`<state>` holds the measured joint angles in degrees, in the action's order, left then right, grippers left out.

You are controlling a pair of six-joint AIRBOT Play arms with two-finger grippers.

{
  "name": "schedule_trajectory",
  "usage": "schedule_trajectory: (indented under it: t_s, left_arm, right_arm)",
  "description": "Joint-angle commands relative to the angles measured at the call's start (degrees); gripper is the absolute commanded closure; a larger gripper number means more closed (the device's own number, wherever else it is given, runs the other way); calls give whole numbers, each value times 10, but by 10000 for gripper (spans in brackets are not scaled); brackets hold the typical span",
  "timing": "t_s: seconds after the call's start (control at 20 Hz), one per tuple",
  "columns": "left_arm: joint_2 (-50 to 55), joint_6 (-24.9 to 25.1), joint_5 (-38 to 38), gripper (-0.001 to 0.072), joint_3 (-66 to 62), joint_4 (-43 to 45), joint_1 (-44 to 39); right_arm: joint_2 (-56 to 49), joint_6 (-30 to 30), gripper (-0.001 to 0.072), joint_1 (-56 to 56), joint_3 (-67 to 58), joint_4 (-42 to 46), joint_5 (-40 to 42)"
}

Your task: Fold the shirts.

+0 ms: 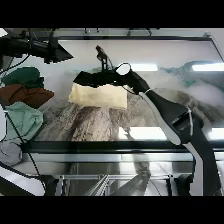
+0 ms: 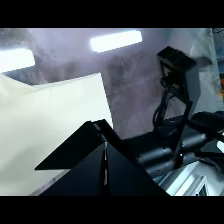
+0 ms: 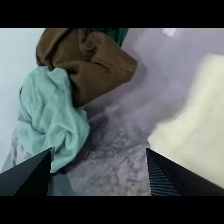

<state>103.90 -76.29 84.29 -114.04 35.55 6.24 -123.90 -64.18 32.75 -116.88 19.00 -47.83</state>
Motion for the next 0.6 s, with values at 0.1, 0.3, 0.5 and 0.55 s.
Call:
schedule_trajectory:
  t_s: [0.1,0.3,0.5,0.55]
  left_arm:
    - [-5,39,28,683,57,-103,35]
    - [-5,64,49,685,82,-101,34]
    - [-5,69,63,684,84,-97,34]
    - [-5,72,66,685,84,-97,34]
  right_arm:
    - [-6,99,583,-17,-28,-110,-168]
    - [47,-20,630,-122,36,3,-279]
    - [80,-118,573,-191,84,157,-296]
    - [77,-148,304,-202,84,195,-296]
